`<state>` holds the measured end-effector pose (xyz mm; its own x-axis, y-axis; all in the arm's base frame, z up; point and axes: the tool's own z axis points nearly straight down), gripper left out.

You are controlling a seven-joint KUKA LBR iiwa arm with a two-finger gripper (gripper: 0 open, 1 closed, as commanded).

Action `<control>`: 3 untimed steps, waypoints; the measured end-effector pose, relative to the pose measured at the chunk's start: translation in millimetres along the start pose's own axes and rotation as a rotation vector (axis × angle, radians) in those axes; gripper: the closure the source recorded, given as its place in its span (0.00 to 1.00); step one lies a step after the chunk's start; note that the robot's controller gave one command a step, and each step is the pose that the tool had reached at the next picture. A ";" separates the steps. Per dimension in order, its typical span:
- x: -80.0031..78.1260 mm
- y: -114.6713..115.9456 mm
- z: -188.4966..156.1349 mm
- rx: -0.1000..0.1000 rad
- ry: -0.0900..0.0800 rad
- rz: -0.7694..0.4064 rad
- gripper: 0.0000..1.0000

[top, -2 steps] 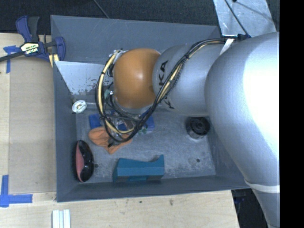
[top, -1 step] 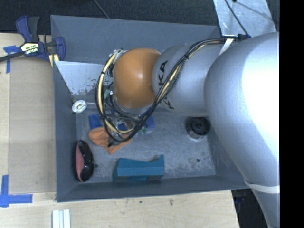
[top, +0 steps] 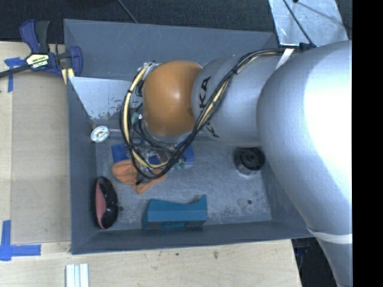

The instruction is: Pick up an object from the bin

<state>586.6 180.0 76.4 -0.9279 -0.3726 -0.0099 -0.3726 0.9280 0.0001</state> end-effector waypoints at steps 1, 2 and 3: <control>0.0 0.1 0.0 0.000 0.000 0.000 1.00; 0.0 0.1 0.0 0.000 0.000 0.000 1.00; 0.0 0.1 0.0 0.000 0.000 0.000 1.00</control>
Offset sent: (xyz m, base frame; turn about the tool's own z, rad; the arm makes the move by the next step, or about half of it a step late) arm 0.0000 0.0000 0.0000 0.0000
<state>586.6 180.1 76.3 -0.9279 -0.3728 -0.0095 -0.3728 0.9279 0.0003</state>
